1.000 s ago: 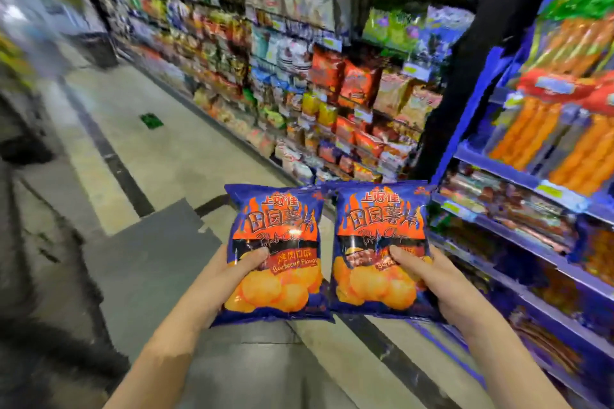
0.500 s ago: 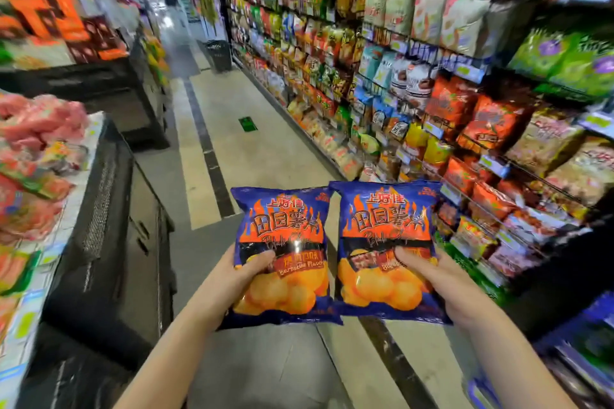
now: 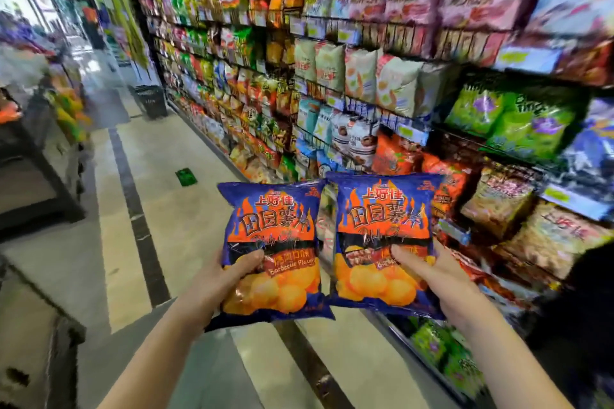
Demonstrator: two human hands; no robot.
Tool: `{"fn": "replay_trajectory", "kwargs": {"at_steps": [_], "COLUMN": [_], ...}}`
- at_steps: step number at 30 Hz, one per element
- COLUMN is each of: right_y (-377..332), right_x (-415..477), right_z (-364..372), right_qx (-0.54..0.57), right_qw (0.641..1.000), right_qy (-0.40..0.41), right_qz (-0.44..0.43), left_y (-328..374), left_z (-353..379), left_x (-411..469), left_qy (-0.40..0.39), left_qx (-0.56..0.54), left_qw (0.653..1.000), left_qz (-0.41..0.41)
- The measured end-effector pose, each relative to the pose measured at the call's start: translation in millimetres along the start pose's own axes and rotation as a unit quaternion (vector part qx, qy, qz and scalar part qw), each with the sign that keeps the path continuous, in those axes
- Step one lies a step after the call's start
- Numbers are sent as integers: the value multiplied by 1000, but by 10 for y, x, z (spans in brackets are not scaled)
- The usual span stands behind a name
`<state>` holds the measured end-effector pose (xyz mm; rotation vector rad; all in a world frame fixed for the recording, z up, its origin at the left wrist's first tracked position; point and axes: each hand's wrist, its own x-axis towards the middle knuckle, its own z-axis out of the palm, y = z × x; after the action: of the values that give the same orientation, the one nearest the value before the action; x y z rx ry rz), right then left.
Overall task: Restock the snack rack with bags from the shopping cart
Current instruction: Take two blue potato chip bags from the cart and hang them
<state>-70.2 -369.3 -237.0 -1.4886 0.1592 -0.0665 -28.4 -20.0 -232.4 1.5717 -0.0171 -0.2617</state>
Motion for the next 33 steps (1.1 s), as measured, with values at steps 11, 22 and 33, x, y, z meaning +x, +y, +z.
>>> {"fn": "replay_trajectory", "kwargs": {"at_steps": [11, 22, 33], "right_y": [-398, -1323, -2492], "right_x": [590, 605, 571], "right_z": [-700, -894, -1521], "right_qx": [-1, -55, -93], "right_qw": [973, 898, 847], "right_qy": [224, 418, 489], "right_qz": [-58, -125, -189], "left_y": [531, 1537, 2684], "left_z": [930, 2093, 3156], "left_x": [2255, 3432, 3508], "left_qy": [-198, -389, -425], "left_qx": [43, 19, -35], "left_qw": [976, 912, 877], "left_qz": [80, 126, 222]}}
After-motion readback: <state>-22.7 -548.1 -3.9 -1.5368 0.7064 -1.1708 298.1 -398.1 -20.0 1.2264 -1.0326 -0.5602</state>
